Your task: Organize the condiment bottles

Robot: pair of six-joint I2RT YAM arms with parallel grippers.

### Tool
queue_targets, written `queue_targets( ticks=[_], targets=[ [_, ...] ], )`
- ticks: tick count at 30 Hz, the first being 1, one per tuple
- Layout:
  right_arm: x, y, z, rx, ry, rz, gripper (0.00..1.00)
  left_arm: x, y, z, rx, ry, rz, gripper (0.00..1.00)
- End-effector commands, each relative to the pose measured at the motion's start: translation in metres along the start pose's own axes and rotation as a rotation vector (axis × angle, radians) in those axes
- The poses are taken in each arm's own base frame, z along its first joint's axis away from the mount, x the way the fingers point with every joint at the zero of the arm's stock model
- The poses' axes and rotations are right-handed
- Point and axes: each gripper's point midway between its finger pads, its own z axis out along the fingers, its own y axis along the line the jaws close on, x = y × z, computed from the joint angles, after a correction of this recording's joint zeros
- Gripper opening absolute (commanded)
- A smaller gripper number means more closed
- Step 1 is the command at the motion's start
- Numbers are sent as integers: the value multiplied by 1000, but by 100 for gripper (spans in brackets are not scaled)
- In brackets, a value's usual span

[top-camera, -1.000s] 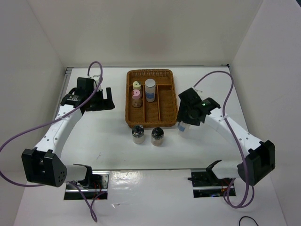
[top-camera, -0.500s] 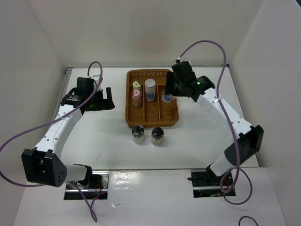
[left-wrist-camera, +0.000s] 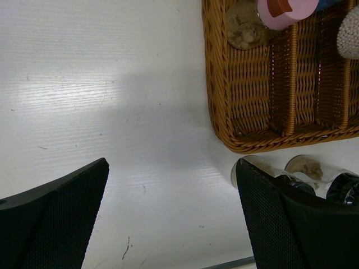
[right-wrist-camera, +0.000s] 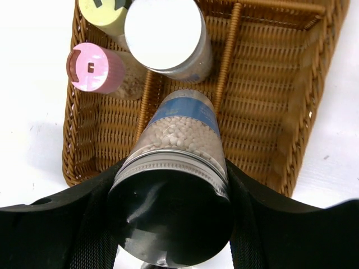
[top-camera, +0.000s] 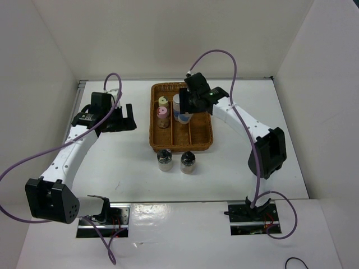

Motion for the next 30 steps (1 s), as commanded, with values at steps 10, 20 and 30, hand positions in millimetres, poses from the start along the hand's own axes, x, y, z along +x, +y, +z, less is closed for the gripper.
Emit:
queue_targets(
  ticks=[10,20,30],
  targets=[
    [-17,32,35,-49,-66,-45,42,-7,1,-5,-4,-45,-4,100],
    [0,25,55,-11,-29,-52,48,-4,1,0,1,-25,-6,100],
    [15,23,67,4,-4,-64,64,-5,0,-2,3,-34,-14,100]
  ],
)
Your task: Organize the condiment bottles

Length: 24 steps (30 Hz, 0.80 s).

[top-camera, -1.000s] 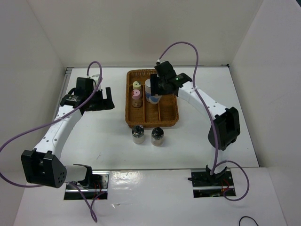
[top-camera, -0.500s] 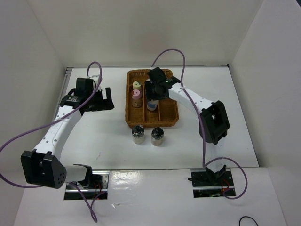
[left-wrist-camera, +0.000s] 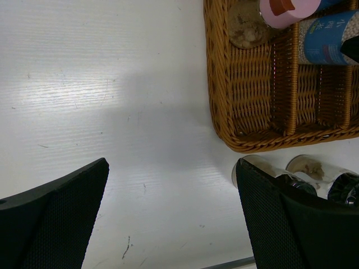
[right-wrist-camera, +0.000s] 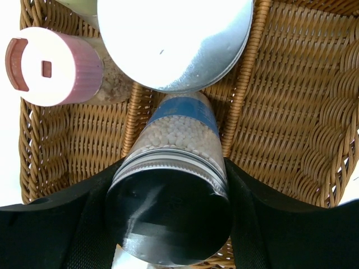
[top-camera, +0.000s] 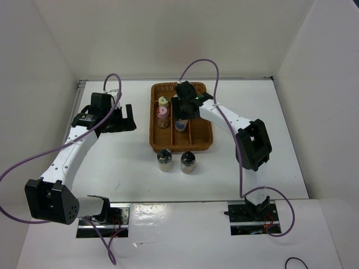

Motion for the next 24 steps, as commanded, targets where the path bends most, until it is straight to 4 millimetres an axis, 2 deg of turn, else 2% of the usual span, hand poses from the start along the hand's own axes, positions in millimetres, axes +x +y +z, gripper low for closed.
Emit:
queue_targets(
  ticks=[1,4,9,13,16,18,22,23,24],
  targets=[
    [-25,16,-4,-21,-109,-8,68,-3,0,0,6,-22,-13,100],
    [-19,10,-2,7,-95,-12,73,-3,0,0,6,-22,-13,100],
    [-17,7,-5,18,-91,-2,89,-3,0,0,6,-22,-13,100],
    [-34,6,-28,17,-150,10,96,-10,-2,-3,11,-40,-11,100],
    [-49,5,-56,5,-207,24,98,-8,-2,-3,8,-31,-12,100],
    [-61,5,-83,-17,-258,36,98,-12,-3,-5,11,-40,-11,100],
    [-64,-4,-126,-36,-328,53,98,-14,-7,-7,33,-44,0,100],
    [-61,-8,-142,-48,-352,69,98,-14,-7,-7,34,-44,0,100],
    [-57,-11,-149,-51,-358,71,98,-14,-9,-7,42,-42,0,100]
  ],
)
